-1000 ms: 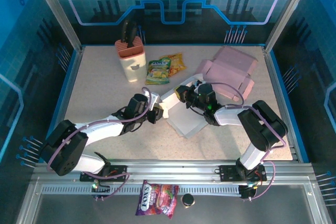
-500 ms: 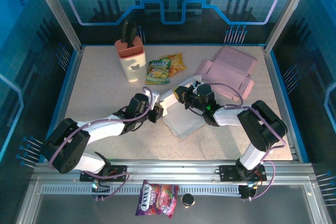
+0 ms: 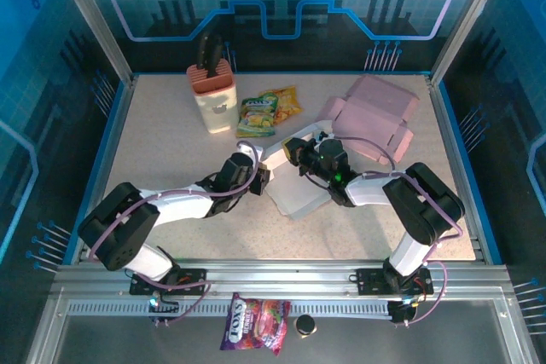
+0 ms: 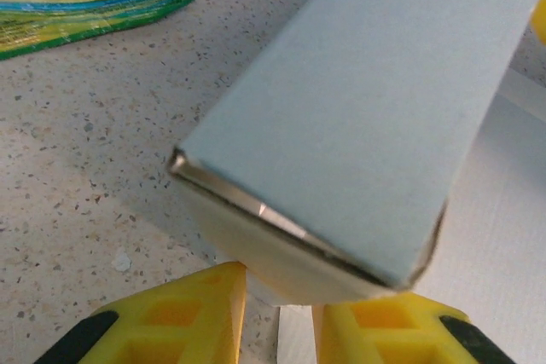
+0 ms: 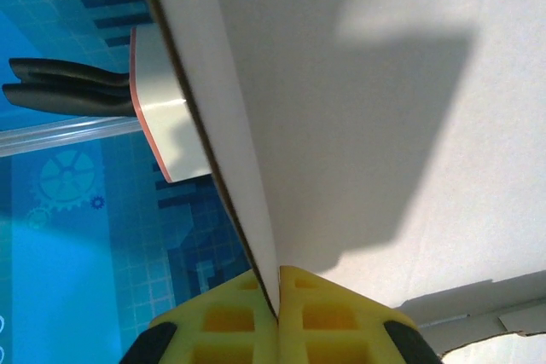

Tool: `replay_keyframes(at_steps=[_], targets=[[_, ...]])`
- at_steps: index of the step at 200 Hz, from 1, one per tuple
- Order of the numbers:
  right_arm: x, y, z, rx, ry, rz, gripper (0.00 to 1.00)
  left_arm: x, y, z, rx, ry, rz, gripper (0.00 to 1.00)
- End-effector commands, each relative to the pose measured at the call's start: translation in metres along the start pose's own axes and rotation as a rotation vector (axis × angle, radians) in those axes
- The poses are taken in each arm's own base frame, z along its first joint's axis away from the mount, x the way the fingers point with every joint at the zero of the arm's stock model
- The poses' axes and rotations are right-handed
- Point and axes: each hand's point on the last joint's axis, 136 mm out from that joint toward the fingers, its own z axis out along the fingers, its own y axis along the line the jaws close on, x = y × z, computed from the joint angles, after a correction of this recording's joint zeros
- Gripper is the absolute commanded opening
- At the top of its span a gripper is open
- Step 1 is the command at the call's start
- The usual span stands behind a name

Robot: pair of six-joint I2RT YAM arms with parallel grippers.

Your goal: Fold the paper box

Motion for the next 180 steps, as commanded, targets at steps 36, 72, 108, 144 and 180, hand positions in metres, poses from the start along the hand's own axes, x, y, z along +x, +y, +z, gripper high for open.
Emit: replay_keyframes(at_steps=[36,72,108,144,180], targets=[[0.027,-0.025,-0.005,0.06,0.083,0.048,0.0,-0.015,0.007,0.013,-0.1,-0.077,-0.042,0.31],[0.025,-0.029,-0.005,0.071,0.074,0.074,0.0,-0.018,0.007,0.018,-0.096,-0.1,-0.054,0.31],[0.023,-0.035,-0.006,0.095,0.063,0.094,0.0,-0.023,0.007,0.021,-0.103,-0.124,-0.054,0.29],[0.022,-0.036,-0.004,0.099,0.057,0.107,0.0,-0.027,0.004,0.026,-0.093,-0.135,-0.057,0.2],[0.022,-0.035,-0.002,0.103,0.052,0.119,0.0,-0.029,-0.001,0.031,-0.072,-0.139,-0.057,0.05]])
